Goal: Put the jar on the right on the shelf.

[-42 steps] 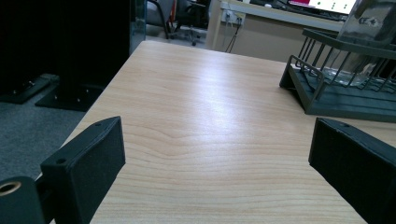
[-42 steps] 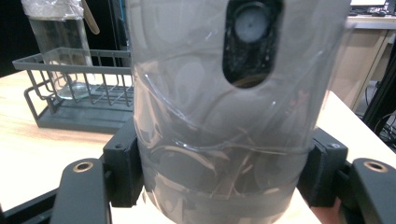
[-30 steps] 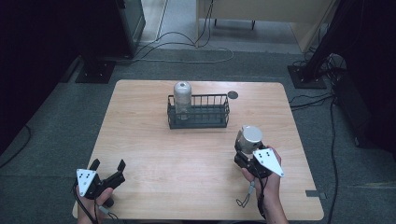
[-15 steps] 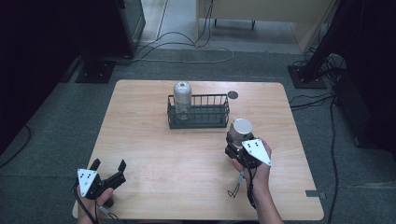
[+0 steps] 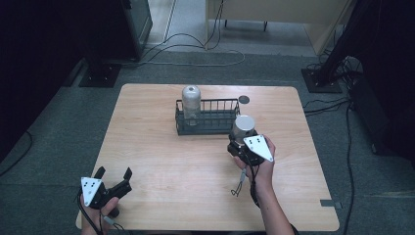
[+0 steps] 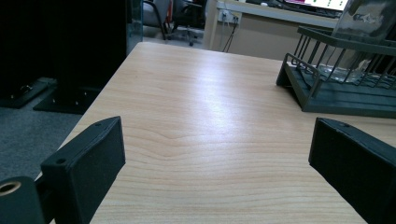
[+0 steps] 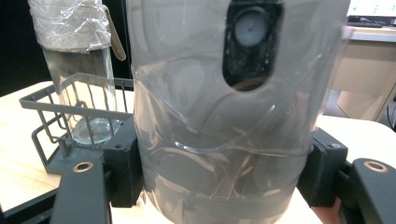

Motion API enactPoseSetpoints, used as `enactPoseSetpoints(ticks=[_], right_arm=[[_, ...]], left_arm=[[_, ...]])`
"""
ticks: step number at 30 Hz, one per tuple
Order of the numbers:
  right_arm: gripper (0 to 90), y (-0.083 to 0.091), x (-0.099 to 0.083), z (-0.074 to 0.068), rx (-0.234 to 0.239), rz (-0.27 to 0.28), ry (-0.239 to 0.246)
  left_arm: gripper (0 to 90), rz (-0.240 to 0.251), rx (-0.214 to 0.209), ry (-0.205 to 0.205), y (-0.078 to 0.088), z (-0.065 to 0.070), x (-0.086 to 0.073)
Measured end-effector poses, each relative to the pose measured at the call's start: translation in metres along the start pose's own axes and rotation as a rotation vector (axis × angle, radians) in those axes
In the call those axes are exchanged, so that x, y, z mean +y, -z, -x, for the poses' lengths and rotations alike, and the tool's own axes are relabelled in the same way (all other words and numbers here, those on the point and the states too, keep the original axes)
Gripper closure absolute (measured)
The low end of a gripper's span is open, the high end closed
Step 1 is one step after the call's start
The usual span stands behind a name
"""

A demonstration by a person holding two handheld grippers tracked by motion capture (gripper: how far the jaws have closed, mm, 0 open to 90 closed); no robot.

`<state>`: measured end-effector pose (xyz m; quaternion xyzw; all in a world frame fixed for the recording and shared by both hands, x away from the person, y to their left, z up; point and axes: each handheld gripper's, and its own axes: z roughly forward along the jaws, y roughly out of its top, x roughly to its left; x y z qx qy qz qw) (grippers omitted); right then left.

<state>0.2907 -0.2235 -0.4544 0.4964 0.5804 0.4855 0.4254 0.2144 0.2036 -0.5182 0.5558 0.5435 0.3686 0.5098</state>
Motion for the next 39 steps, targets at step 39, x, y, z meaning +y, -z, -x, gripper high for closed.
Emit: enactPoseSetpoints(ticks=[39], right_arm=[[30.4,-0.041,0.074,-0.009,0.013,0.021,0.03]], left_arm=[[3.9,-0.001,-0.004,0.004,0.0,0.0,0.0]])
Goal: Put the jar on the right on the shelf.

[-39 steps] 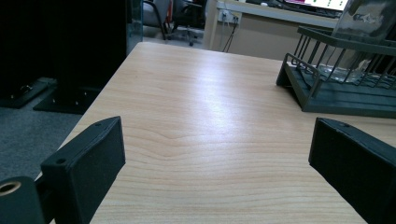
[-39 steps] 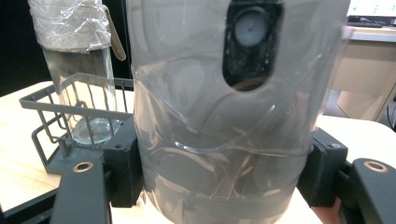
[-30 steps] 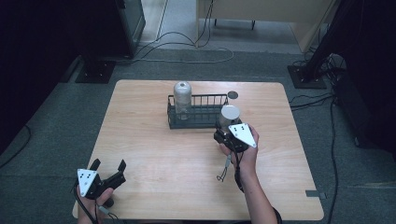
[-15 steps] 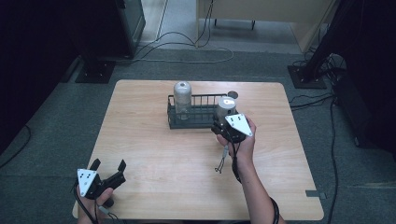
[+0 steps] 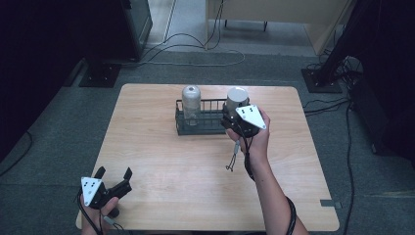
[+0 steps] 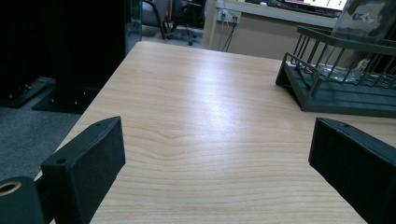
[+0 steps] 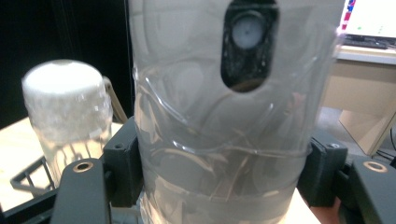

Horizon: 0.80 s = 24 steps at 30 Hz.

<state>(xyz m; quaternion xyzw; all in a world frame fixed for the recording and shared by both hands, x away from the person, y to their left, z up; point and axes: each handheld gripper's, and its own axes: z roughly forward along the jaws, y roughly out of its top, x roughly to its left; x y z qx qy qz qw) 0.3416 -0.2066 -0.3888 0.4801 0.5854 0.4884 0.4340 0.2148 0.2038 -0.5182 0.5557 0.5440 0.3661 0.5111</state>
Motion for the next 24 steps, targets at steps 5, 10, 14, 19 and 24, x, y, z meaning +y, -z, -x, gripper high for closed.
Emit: enactPoseSetpoints(ticks=[5,10,14,19,24], right_arm=[[30.4,-0.004,0.013,-0.001,-0.002,0.011,0.011],[30.5,-0.009,0.023,-0.002,-0.001,0.017,0.005],[30.4,-0.013,0.03,-0.004,-0.003,0.019,0.005],[30.4,-0.023,0.035,-0.005,-0.011,0.021,0.014],[30.4,-0.034,0.037,-0.004,-0.022,0.02,0.008]], left_arm=[[4.0,0.001,0.001,-0.004,0.0,0.0,0.0],[3.9,0.0,0.0,0.003,0.0,0.0,0.0],[4.0,0.001,0.0,-0.001,0.0,0.0,0.0],[3.9,0.0,-0.003,0.005,0.001,0.0,0.0],[4.0,0.001,-0.003,0.004,0.001,0.0,0.0]])
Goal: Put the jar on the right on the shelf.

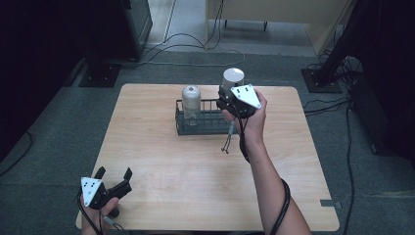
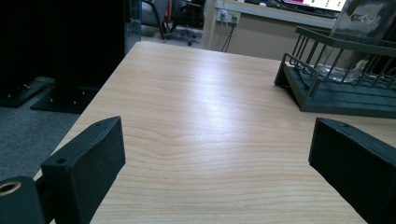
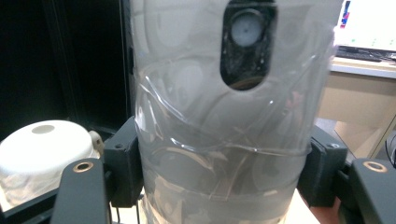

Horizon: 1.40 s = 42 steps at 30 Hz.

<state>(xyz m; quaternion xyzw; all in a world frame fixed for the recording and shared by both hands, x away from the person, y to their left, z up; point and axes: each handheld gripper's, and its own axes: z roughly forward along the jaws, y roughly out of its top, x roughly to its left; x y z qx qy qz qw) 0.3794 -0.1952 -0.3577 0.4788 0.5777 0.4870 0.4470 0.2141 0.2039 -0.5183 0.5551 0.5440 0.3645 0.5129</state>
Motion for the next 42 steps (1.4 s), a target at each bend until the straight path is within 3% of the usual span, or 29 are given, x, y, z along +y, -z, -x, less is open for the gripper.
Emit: enactPoseSetpoints(ticks=[13,20,38,42], right_arm=[[30.4,-0.035,-0.008,0.003,-0.021,-0.013,0.003],[30.4,-0.049,-0.023,0.005,-0.028,-0.035,-0.017],[30.4,-0.058,-0.059,0.006,-0.024,-0.075,-0.031],[30.4,-0.056,-0.062,0.007,-0.022,-0.054,-0.05]], left_arm=[[3.9,-0.003,-0.005,0.007,0.0,-0.001,0.0],[3.9,0.002,-0.006,0.012,0.0,-0.001,0.0],[4.0,0.0,-0.008,0.012,0.0,-0.001,0.0],[4.0,0.0,-0.007,0.01,0.0,-0.001,0.0]])
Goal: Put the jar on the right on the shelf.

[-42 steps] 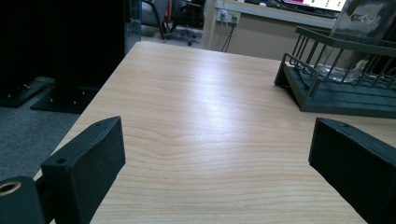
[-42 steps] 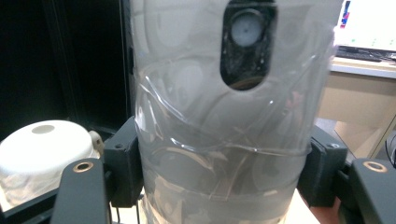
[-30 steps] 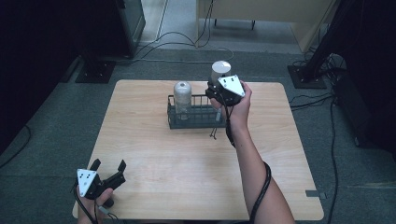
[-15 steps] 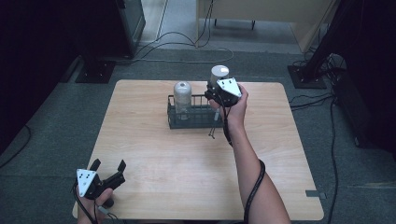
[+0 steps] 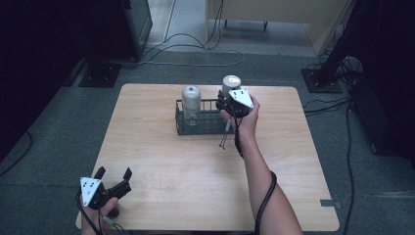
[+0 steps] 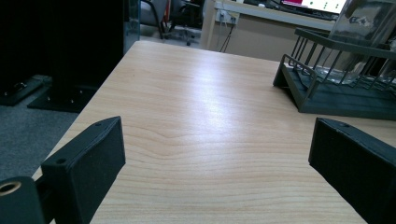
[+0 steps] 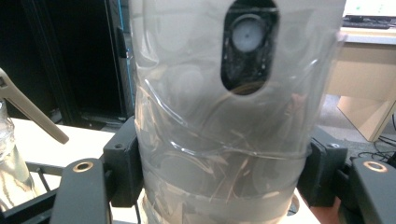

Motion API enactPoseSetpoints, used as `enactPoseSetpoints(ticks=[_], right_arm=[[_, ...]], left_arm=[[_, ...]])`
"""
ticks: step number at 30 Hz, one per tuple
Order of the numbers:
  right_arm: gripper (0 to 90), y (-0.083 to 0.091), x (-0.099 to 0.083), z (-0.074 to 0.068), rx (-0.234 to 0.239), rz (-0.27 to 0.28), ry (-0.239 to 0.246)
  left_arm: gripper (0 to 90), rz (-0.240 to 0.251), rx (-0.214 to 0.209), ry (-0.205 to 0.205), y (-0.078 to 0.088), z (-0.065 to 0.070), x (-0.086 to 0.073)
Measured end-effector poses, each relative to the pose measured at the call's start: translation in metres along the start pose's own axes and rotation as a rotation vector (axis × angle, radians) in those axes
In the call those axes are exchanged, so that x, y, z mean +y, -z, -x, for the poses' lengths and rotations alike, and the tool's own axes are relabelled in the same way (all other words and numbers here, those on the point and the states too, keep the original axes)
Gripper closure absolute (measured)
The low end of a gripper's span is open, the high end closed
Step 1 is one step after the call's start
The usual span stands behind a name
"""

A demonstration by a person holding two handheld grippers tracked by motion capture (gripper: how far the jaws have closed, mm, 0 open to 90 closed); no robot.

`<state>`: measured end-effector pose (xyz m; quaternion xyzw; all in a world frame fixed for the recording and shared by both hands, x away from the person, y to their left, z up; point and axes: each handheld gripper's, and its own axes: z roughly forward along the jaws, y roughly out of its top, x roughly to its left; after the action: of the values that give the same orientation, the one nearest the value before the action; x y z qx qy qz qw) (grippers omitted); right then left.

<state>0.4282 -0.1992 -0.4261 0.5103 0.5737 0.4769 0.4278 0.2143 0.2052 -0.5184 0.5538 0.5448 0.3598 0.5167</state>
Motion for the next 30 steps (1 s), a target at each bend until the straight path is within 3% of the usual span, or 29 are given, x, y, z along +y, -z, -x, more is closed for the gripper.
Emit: enactPoseSetpoints(ticks=[8,18,30], right_arm=[[29.0,0.005,-0.004,0.001,0.014,0.003,-0.014],[10.0,0.007,-0.006,0.002,0.066,-0.011,-0.058],[7.8,0.018,-0.015,0.005,0.08,-0.009,-0.061]], left_arm=[[3.9,0.0,0.001,-0.002,0.0,0.0,0.0],[4.0,0.003,0.002,-0.007,0.0,0.001,0.0],[3.9,0.005,0.0,-0.013,0.001,0.001,0.0]])
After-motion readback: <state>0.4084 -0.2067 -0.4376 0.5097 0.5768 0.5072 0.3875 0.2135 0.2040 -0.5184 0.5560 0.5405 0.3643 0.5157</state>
